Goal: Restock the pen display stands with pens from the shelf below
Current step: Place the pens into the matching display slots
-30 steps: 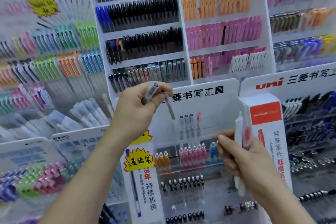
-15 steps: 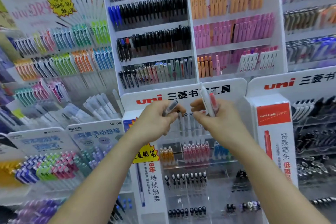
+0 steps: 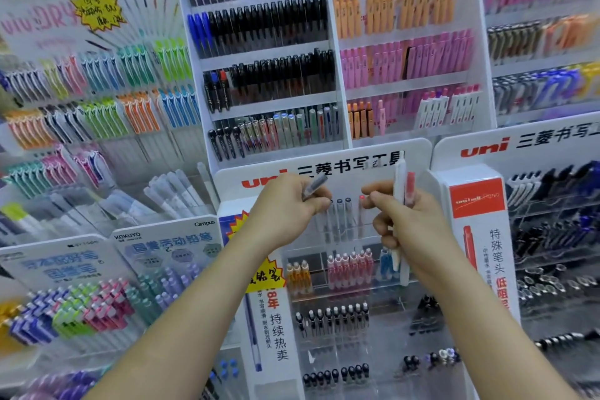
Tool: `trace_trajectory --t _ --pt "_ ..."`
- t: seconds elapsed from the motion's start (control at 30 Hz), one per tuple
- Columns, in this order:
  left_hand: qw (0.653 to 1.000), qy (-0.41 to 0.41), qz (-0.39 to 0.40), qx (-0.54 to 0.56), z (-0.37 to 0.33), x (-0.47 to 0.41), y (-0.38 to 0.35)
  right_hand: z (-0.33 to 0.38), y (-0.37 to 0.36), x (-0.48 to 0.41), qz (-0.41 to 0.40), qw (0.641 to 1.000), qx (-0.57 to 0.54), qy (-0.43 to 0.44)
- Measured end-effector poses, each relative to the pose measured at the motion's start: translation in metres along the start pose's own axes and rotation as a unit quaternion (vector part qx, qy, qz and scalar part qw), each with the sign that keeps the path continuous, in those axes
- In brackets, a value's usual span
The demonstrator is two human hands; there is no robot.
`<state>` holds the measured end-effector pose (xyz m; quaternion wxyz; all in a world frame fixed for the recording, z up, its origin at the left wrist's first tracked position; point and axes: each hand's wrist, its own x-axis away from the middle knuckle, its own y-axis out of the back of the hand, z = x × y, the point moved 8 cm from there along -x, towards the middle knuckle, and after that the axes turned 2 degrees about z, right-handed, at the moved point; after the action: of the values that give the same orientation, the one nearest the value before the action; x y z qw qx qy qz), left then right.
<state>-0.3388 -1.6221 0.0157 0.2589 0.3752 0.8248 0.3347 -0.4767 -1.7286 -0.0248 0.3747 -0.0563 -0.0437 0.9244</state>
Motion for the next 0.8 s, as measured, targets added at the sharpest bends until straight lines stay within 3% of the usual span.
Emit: trace_trajectory --t 0.23,0.33,0.4,0.47,0.53,0.6,0.7,0.8 --pt "0.995 -0.001 0.028 -0.096 -0.004 -0.001 -0.006 0.0 -0.005 0.004 0.026 1.0 -0.008 0.003" --pt "0.995 0.008 0.037 -0.096 -0.004 0.001 -0.006 -0.005 -0.011 0.006 0.059 0.996 -0.062 -0.014" --pt "0.997 0.012 0.029 -0.064 -0.005 0.006 -0.002 -0.01 -0.018 0.01 0.104 0.984 -0.142 -0.041" --pt "0.999 -0.001 -0.036 -0.025 -0.012 0.014 0.013 -0.012 -0.025 0.017 0.156 0.962 -0.215 -0.066" --pt "0.991 -0.019 -0.099 0.089 -0.021 0.026 0.027 -0.012 -0.033 0.025 0.203 0.941 -0.258 -0.084" --pt "0.972 -0.018 -0.056 0.23 -0.032 0.035 0.02 -0.011 -0.043 0.033 0.253 0.92 -0.283 -0.094" --pt "0.963 -0.026 0.03 0.266 -0.047 0.042 0.0 -0.009 -0.056 0.042 0.314 0.898 -0.29 -0.106" --pt "0.95 -0.027 0.059 0.307 -0.05 0.043 -0.006 -0.01 -0.062 0.047 0.329 0.902 -0.257 -0.108"
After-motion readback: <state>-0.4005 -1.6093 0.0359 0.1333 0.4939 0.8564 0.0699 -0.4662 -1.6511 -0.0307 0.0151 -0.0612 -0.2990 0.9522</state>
